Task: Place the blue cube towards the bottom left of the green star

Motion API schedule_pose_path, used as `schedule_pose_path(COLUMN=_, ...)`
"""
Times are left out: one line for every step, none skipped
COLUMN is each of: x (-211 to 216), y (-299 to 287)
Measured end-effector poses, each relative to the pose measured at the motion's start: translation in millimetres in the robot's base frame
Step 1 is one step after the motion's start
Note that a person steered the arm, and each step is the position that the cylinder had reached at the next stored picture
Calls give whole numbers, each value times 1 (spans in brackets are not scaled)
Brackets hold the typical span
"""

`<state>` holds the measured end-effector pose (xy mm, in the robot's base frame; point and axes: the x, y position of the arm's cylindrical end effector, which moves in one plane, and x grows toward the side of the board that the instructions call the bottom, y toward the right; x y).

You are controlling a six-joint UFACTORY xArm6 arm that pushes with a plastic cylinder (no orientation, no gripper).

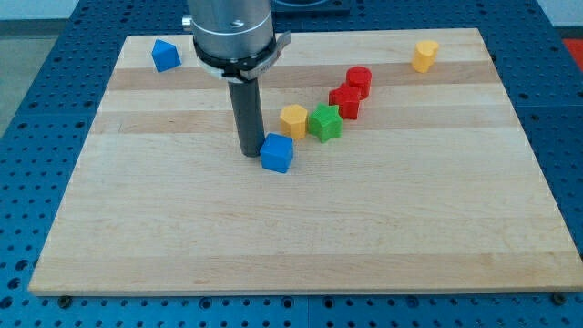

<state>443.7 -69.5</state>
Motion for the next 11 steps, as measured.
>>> schedule_pose_path(x=12, y=-16)
schedule_pose_path(x=16, y=-11)
schedule_pose_path(x=16, y=6)
schedule_pose_path(x=16, y=20)
schedule_pose_path(x=16, y=32)
schedule_pose_path(x=16, y=35)
schedule_pose_path(x=16, y=34)
schedule_pose_path(x=12, y=34)
schedule_pose_path(x=5, y=34)
schedule_pose_path(x=0, y=34)
schedule_pose_path(x=0, y=33)
